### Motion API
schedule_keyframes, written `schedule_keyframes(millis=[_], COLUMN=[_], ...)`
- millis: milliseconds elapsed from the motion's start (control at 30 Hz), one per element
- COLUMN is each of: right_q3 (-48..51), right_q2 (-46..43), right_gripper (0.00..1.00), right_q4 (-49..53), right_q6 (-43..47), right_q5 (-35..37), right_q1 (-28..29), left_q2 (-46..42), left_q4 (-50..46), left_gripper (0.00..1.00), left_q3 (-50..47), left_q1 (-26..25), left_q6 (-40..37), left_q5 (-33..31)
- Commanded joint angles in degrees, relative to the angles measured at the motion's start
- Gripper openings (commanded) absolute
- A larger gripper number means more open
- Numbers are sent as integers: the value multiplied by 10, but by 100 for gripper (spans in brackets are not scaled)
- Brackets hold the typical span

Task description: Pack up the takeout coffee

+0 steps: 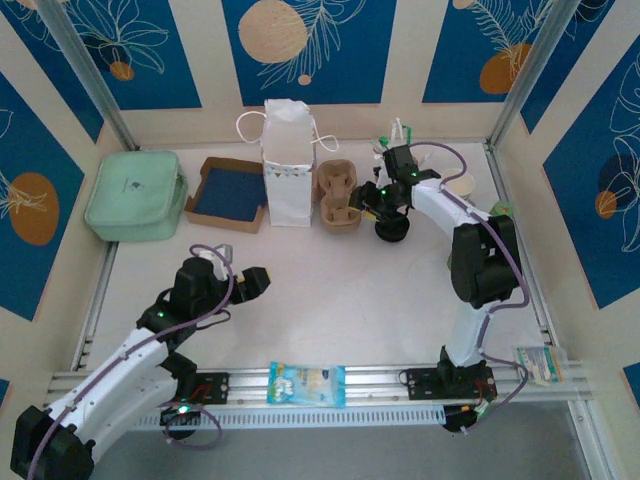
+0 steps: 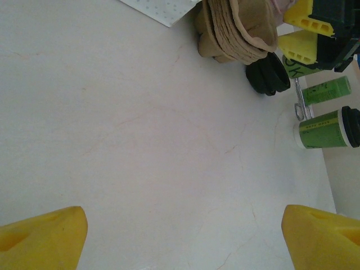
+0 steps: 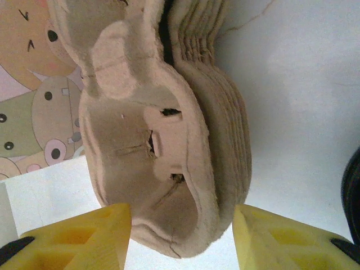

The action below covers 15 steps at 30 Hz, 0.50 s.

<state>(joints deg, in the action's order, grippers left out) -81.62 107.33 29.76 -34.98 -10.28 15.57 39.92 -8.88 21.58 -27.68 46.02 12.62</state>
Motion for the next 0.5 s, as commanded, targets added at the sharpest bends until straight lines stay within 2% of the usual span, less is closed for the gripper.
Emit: schedule_keyframes(millis=[0, 200, 467], right_q3=[-20, -26, -13], right_q2=[15, 23, 2], right_gripper=[49, 44, 31], right_q4=[11, 14, 14], right_q6=[0, -1, -9], right_q5=[-3, -3, 3], right_q1=[9, 14, 15], left_q2=[-7, -12, -15], left_q4=[-13, -17, -21], left_gripper=[89, 89, 89], left_q3=[9, 9, 9], left_q1=[8, 8, 9], left_q6=[-7, -7, -8], left_q5=[5, 3, 1])
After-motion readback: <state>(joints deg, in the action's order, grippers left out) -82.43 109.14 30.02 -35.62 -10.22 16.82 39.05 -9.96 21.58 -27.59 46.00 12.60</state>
